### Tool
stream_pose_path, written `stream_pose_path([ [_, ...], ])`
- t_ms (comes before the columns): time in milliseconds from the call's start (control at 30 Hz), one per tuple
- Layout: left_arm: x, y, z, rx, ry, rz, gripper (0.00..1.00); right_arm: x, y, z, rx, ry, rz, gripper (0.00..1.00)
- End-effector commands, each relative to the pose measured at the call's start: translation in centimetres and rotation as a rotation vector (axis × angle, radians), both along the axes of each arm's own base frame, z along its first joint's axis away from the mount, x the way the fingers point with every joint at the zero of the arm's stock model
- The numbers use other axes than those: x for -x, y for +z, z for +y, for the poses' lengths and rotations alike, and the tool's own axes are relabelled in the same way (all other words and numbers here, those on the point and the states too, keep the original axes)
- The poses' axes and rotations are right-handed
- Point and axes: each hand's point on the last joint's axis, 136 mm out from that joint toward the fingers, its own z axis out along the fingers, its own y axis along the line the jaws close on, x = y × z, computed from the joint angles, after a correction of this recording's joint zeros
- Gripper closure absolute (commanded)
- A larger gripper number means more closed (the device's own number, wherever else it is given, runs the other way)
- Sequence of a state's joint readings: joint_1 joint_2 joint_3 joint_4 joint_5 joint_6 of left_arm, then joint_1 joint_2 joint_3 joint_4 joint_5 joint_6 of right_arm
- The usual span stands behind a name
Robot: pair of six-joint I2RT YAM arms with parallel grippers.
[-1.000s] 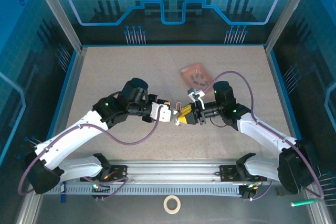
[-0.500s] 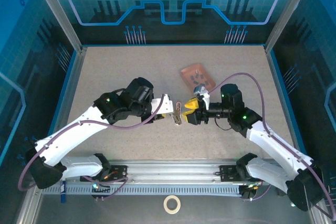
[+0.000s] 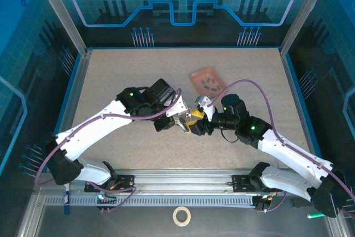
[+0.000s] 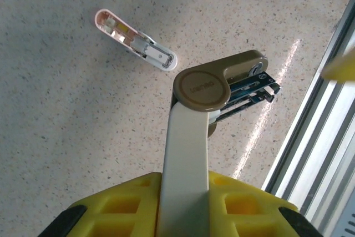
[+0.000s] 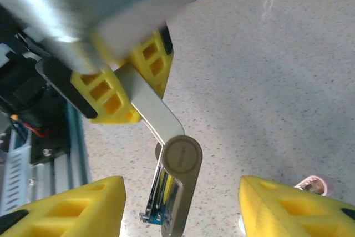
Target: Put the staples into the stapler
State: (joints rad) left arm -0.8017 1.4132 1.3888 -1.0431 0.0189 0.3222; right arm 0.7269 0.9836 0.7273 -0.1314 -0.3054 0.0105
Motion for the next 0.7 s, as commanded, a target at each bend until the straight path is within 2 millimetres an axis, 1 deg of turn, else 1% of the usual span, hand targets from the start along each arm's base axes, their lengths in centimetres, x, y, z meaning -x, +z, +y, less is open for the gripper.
stream_pose_path([
  [0, 1.0, -0.3, 0.1, -0.03, 0.105, 0.123, 0.85, -0.6, -0.7, -0.4, 0.082, -0.05, -0.195, 0.42],
  [67, 1.0, -0.5, -0.3, -0.023, 0.151, 0.166, 0.85, -0.6, -1.0, -0.6, 0.109, -0.063, -0.292, 0.42],
  [200, 0.9, -0.6, -1.2, 0.012, 0.254, 0.248, 0.85, 0.5, -1.5, -0.9, 0.128, -0.033, -0.466, 0.4],
  [300, 1.0, -0.8, -1.4, 0.033, 0.334, 0.318, 0.85, 0.8, -2.0, -1.6, 0.14, -0.035, -0.534, 0.38],
  [400, 1.0, -0.8, -1.6, 0.052, 0.404, 0.402, 0.84, 0.9, -2.2, -1.8, 0.17, -0.027, -0.575, 0.37],
  [600, 1.1, -0.8, -2.3, 0.091, 0.464, 0.484, 0.85, 1.3, -2.5, -0.4, 0.167, 0.031, -0.654, 0.36],
  [667, 1.1, -0.7, -2.4, 0.1, 0.473, 0.499, 0.85, 1.2, -1.9, 0.4, 0.138, 0.045, -0.674, 0.36],
])
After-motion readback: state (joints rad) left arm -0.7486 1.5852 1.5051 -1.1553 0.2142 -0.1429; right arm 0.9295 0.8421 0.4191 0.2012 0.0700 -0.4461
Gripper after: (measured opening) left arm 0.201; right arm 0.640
